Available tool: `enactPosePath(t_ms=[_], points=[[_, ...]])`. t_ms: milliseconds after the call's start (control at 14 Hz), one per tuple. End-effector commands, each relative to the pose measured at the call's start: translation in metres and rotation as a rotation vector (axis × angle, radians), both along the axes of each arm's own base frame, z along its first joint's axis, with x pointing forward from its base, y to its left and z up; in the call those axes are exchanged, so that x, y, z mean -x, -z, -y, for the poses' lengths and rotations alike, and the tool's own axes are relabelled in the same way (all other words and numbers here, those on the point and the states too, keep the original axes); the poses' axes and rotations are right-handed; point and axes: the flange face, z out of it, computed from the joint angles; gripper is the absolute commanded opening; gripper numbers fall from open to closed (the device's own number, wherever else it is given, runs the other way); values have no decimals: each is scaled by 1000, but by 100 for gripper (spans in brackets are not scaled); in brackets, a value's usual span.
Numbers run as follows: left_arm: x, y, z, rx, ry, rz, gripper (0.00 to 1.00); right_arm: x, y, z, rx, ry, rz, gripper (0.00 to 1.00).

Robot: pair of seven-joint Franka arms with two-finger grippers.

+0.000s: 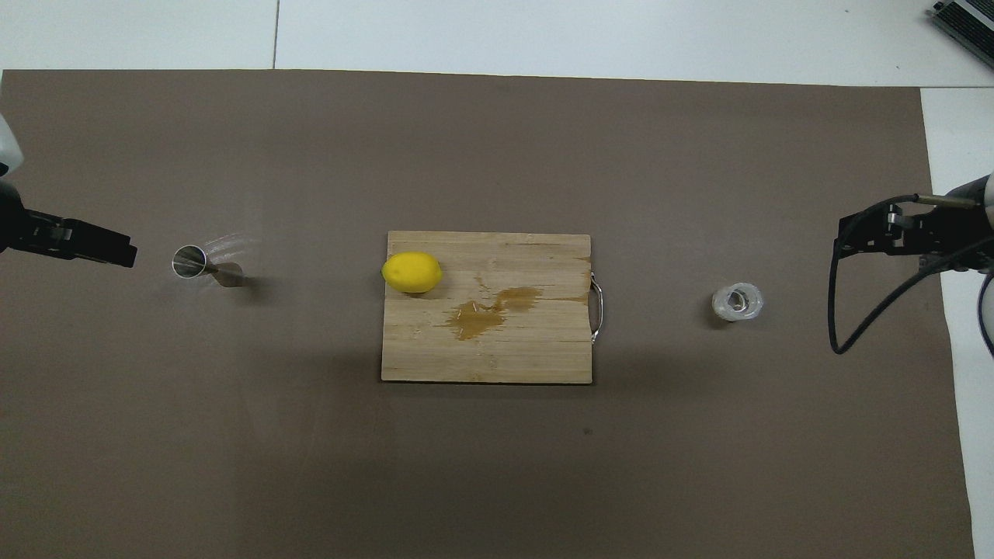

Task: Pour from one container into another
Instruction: 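Close the left gripper around the small metal cup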

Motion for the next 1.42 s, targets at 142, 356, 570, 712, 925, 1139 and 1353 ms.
enactPosePath(t_ms=[142,356,570,712,925,1139,1353], points=[[-19,35,-11,7,-168,-67,100,2,-2,3,-14,-8,3,100],[-31,55,-29,-3,-317,-96,100,2,-2,3,-14,-8,3,100],[-43,81,-39,-28,-520,-144,100,3,-2,2,-14,-10,2,100],[-48,93,-48,-36,-629,-164,100,2,-2,2,-14,-10,3,100],[-59,102,-85,64,-773,-206,100,2,-2,3,-14,-8,3,100],[-60,115,-125,193,-892,-261,100,2,-2,2,-14,-10,3,100],[-63,138,-147,272,-1078,-341,100,2,-2,3,-14,-8,3,100]])
